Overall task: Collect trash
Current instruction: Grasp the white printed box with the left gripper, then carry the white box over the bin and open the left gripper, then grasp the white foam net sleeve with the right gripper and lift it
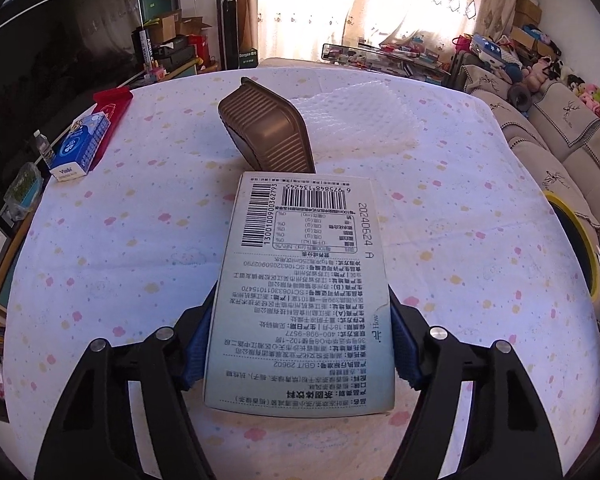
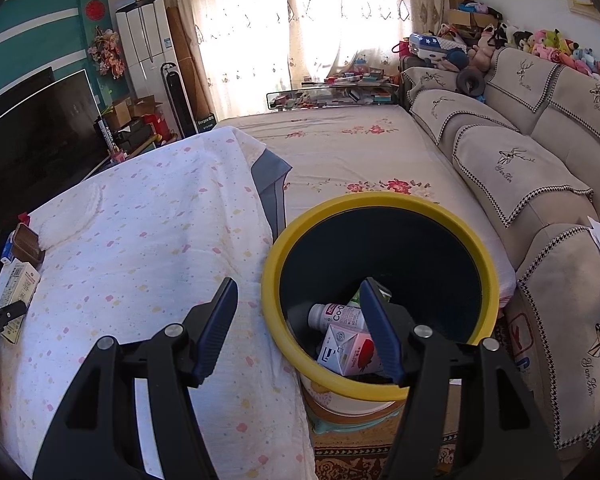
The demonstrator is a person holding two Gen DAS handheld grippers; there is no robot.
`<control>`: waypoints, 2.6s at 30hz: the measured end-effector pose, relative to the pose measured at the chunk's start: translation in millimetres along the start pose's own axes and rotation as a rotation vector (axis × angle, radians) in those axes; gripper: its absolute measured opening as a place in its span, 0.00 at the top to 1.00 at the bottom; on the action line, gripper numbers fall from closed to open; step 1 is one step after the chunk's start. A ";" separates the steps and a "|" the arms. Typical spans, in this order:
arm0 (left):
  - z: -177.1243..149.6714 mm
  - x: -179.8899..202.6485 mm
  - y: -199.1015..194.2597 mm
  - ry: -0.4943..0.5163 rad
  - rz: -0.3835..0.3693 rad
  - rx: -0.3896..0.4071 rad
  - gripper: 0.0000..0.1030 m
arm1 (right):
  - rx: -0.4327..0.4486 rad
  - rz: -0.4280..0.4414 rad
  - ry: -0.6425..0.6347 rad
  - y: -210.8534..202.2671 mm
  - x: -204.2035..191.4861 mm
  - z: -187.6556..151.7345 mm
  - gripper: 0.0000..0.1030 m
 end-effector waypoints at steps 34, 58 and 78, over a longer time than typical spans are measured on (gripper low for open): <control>59.8 363.1 -69.9 0.503 -0.392 0.127 0.31 | 0.045 -0.113 0.098 -37.9 106.1 -30.7 0.41; 75.6 349.7 -50.3 0.403 -0.373 0.195 0.10 | 0.017 -0.095 0.106 -25.3 101.7 -38.4 0.41; 26.2 18.5 -120.4 0.077 -0.039 0.343 0.05 | 0.015 0.089 -0.140 -26.5 -49.3 9.6 0.41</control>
Point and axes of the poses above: each gripper's, at about its wrist camera, not at the fingertips, and y roughly the way its jaws point, x to its right, z to its top, the point moved 5 cm from there along y, roughly the way its jaws point, and after that the axes turned 4 degrees about -x, right-handed, at the moved point
